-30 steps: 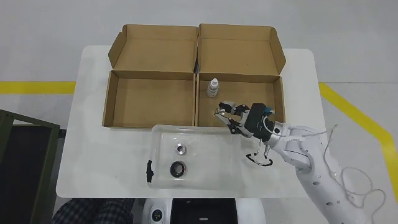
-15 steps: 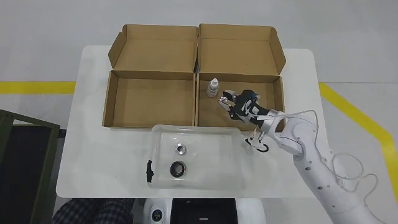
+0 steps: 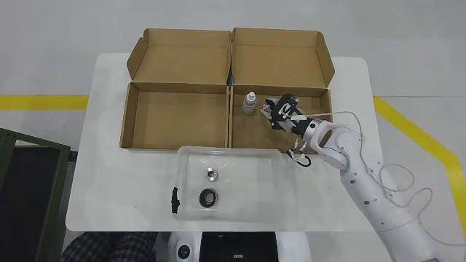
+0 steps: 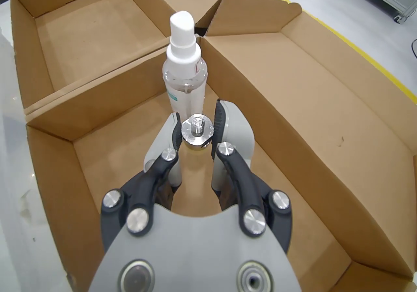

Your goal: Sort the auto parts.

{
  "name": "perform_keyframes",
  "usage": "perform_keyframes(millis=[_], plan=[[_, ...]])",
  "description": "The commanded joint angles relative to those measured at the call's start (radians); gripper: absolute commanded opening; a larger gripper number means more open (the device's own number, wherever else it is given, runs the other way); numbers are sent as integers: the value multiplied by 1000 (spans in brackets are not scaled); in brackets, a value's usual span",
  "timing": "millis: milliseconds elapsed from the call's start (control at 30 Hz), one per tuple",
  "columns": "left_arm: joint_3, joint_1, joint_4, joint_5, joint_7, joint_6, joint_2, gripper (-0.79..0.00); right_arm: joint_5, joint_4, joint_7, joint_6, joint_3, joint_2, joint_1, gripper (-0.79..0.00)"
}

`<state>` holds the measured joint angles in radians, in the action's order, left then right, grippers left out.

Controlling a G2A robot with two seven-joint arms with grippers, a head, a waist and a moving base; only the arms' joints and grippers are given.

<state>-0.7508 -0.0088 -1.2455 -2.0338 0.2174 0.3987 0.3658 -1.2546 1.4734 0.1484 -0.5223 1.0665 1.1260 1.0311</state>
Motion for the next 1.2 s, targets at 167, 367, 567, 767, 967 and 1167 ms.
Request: perform_keyframes(millis=[167,367,567,767,967,1167], plan=[[0,0,0,0,0,0,0,0,-4,-55,-8,12,-35,14,-31,-785],[0,0,0,0,0,0,0,0,-16,-85,-13,25,-49,22,-49,-588],[0,0,0,0,0,0,0,0,-27,-106,-21,31,-61,29,-56,-545],[0,0,0,0,0,0,0,0,-40,-92,-25,34,-56,30,-48,-397],[0,0,0,0,0,0,0,0,-81,1,-14,24,-14,17,-11,0],[0,0,0,0,0,0,0,0,-93,132,13,-33,20,2,54,0]])
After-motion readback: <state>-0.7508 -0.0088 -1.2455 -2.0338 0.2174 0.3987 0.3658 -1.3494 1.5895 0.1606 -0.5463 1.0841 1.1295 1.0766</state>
